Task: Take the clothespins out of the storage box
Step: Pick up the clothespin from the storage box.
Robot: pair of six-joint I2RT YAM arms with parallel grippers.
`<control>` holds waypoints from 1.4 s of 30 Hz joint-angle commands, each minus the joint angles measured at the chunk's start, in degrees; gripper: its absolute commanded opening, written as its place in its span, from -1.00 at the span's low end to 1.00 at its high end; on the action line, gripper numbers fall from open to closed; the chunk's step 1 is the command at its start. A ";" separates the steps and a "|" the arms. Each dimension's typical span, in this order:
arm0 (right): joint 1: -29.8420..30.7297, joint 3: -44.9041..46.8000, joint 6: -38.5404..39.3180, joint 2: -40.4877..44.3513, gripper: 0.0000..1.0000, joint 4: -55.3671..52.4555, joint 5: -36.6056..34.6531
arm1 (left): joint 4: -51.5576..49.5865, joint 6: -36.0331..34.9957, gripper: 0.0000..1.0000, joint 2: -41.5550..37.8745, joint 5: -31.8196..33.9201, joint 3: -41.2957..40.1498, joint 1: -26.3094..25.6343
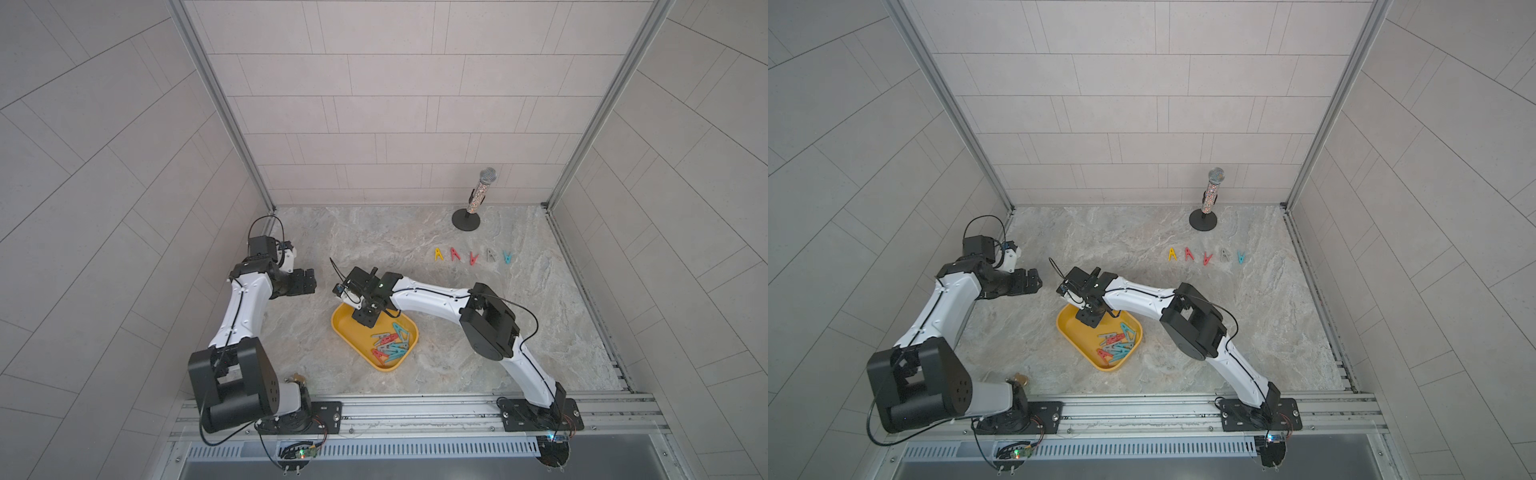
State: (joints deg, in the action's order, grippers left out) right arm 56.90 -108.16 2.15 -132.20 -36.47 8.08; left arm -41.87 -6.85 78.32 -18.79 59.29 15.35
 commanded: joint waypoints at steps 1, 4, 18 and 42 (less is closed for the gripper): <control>0.14 -1.76 0.71 -2.33 -0.11 -2.55 -1.00 | -0.50 0.62 1.00 -0.99 -0.04 1.45 0.39; 0.14 -2.69 0.59 -3.38 -0.11 -3.15 -0.52 | -0.49 0.52 1.00 -1.03 -0.03 1.45 0.38; 0.14 0.50 -0.85 -2.03 -0.37 -2.87 1.02 | -0.38 0.41 1.00 -1.11 -0.20 1.27 0.37; 0.14 10.81 -3.25 13.25 -0.65 2.41 3.73 | -0.32 0.34 1.00 -0.45 -0.29 1.27 0.47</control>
State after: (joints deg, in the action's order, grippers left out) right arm 56.90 -98.17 -0.27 -123.35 -34.57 10.74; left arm -41.89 -6.87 78.32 -19.00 59.48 15.38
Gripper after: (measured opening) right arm 0.215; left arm 0.999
